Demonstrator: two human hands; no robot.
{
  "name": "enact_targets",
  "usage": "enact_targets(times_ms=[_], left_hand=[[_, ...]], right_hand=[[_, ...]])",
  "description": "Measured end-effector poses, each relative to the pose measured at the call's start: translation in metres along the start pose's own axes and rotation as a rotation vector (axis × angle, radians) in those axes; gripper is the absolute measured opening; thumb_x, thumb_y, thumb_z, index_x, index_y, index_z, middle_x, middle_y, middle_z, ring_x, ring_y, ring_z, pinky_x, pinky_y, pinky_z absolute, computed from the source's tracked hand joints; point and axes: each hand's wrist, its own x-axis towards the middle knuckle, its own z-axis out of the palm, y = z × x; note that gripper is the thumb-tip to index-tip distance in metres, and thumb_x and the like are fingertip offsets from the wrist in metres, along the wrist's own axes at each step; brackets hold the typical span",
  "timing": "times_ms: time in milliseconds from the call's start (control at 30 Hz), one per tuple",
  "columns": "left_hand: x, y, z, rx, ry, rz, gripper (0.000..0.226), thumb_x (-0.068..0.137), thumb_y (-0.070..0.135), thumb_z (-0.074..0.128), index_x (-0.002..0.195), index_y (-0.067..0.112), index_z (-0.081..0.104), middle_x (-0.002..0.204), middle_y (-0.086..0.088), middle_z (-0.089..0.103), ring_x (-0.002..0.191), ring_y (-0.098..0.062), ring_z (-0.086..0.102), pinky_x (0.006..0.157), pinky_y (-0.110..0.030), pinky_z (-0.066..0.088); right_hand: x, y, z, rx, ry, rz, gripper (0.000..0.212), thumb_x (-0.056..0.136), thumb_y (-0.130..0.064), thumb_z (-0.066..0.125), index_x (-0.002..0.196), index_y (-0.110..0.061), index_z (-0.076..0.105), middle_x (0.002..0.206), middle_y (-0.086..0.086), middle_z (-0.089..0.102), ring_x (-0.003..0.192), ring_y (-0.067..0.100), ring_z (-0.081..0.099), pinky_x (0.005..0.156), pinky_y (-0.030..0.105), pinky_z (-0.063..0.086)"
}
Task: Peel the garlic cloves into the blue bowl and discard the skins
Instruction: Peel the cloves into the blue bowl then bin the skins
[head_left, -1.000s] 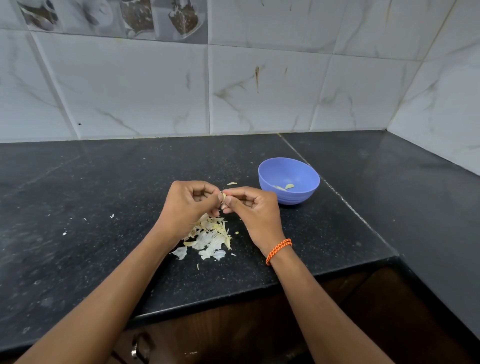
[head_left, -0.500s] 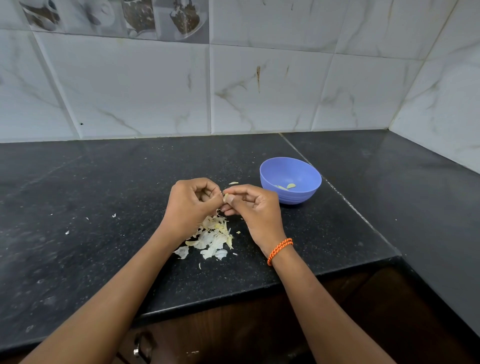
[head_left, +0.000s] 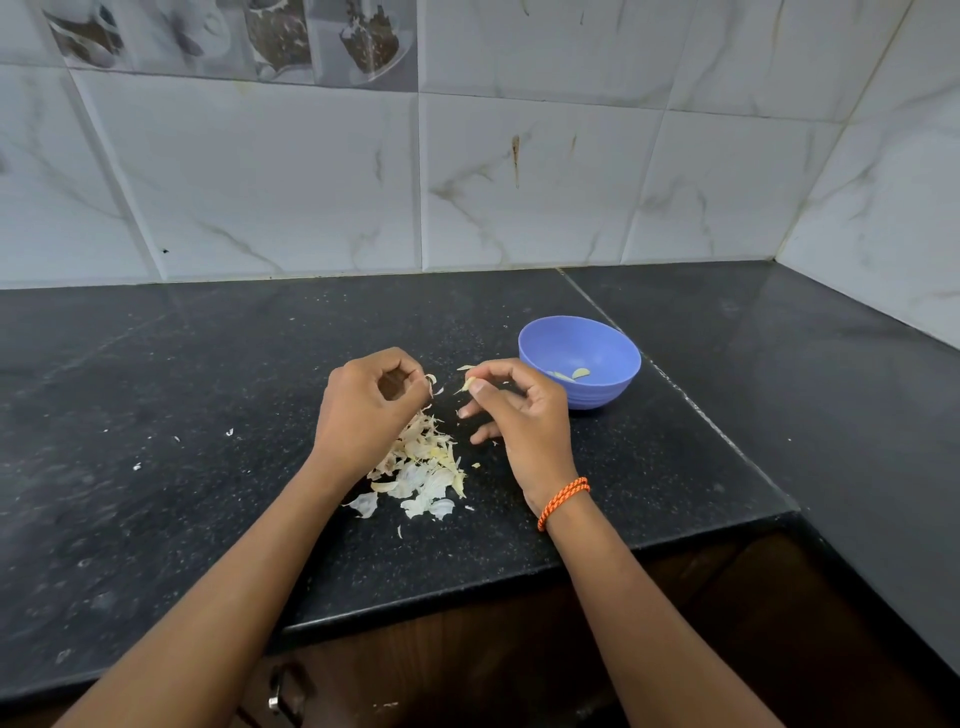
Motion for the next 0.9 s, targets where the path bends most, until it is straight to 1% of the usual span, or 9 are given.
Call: enact_targets(times_ms=[133, 233, 333, 433, 533, 667, 700, 800, 900], left_hand=[[-0.004, 0.001, 0.001, -0.011, -0.075, 0.008, 0.017, 0.095, 0.016, 0.077, 0.102, 0.032, 0.078, 0.088, 0.012, 0.079, 0.084, -0.013, 0.076, 0.085, -0.049, 0.064], [-0.006, 0.009, -0.001, -0.205, -0.141, -0.028, 0.023, 0.097, 0.010, 0.078, 0.116, 0.023, 0.077, 0.094, 0.003, 0.083, 0.089, -0.022, 0.079, 0.092, -0.053, 0.063], [-0.007, 0.016, -0.002, -0.350, -0.163, -0.060, 0.033, 0.095, 0.005, 0.080, 0.125, 0.018, 0.074, 0.095, -0.006, 0.083, 0.088, -0.032, 0.080, 0.092, -0.050, 0.065], [-0.006, 0.016, 0.000, -0.342, -0.162, -0.054, 0.037, 0.093, 0.007, 0.083, 0.127, 0.019, 0.073, 0.093, -0.008, 0.082, 0.085, -0.036, 0.078, 0.088, -0.046, 0.065], [-0.006, 0.015, 0.001, -0.348, -0.139, -0.050, 0.039, 0.092, 0.003, 0.083, 0.126, 0.019, 0.074, 0.089, -0.008, 0.080, 0.077, -0.032, 0.075, 0.080, -0.041, 0.064], [-0.005, 0.014, 0.001, -0.376, -0.132, -0.032, 0.046, 0.091, -0.002, 0.081, 0.129, 0.022, 0.073, 0.087, -0.010, 0.078, 0.071, -0.031, 0.067, 0.078, -0.047, 0.061], [-0.005, 0.013, 0.002, -0.379, -0.134, -0.027, 0.047, 0.091, -0.003, 0.080, 0.130, 0.023, 0.072, 0.087, -0.010, 0.078, 0.069, -0.030, 0.065, 0.075, -0.046, 0.060], [-0.005, 0.013, 0.001, -0.377, -0.122, -0.019, 0.050, 0.090, -0.007, 0.077, 0.128, 0.025, 0.073, 0.085, -0.012, 0.075, 0.066, -0.026, 0.059, 0.069, -0.033, 0.054], [-0.005, 0.013, 0.002, -0.393, -0.127, -0.014, 0.052, 0.089, -0.012, 0.075, 0.127, 0.025, 0.074, 0.085, -0.015, 0.073, 0.068, -0.028, 0.058, 0.070, -0.034, 0.053]], right_hand=[[0.000, 0.003, 0.001, -0.038, 0.008, -0.022, 0.008, 0.099, -0.013, 0.075, 0.103, -0.007, 0.073, 0.100, 0.012, 0.076, 0.071, 0.021, 0.071, 0.052, 0.032, 0.054], [0.001, 0.005, 0.002, -0.082, 0.005, -0.045, 0.004, 0.099, -0.014, 0.075, 0.101, -0.010, 0.074, 0.102, 0.013, 0.075, 0.068, 0.017, 0.069, 0.050, 0.033, 0.050], [0.001, 0.005, 0.003, -0.132, 0.003, -0.061, 0.002, 0.098, -0.014, 0.075, 0.100, -0.013, 0.074, 0.107, 0.011, 0.074, 0.069, 0.016, 0.071, 0.049, 0.031, 0.051], [0.002, 0.006, 0.003, -0.144, -0.002, -0.061, 0.002, 0.098, -0.013, 0.075, 0.100, -0.011, 0.075, 0.110, 0.009, 0.074, 0.070, 0.017, 0.071, 0.049, 0.029, 0.051], [0.002, 0.007, 0.003, -0.166, -0.011, -0.060, 0.003, 0.098, -0.013, 0.075, 0.101, -0.011, 0.075, 0.113, 0.007, 0.072, 0.071, 0.016, 0.072, 0.050, 0.028, 0.051], [0.003, 0.007, 0.003, -0.179, -0.026, -0.069, 0.003, 0.098, -0.011, 0.074, 0.101, -0.010, 0.075, 0.113, 0.006, 0.072, 0.070, 0.015, 0.071, 0.050, 0.029, 0.052], [0.003, 0.007, 0.003, -0.180, -0.029, -0.069, 0.002, 0.098, -0.011, 0.074, 0.100, -0.010, 0.075, 0.113, 0.005, 0.072, 0.070, 0.015, 0.071, 0.050, 0.029, 0.052], [0.003, 0.007, 0.004, -0.189, -0.046, -0.066, 0.001, 0.097, -0.009, 0.075, 0.097, -0.010, 0.075, 0.109, 0.002, 0.071, 0.069, 0.015, 0.070, 0.051, 0.029, 0.051], [0.002, 0.007, 0.005, -0.194, -0.080, -0.055, 0.003, 0.096, -0.007, 0.073, 0.094, -0.009, 0.074, 0.103, 0.004, 0.069, 0.069, 0.014, 0.069, 0.052, 0.032, 0.051]])
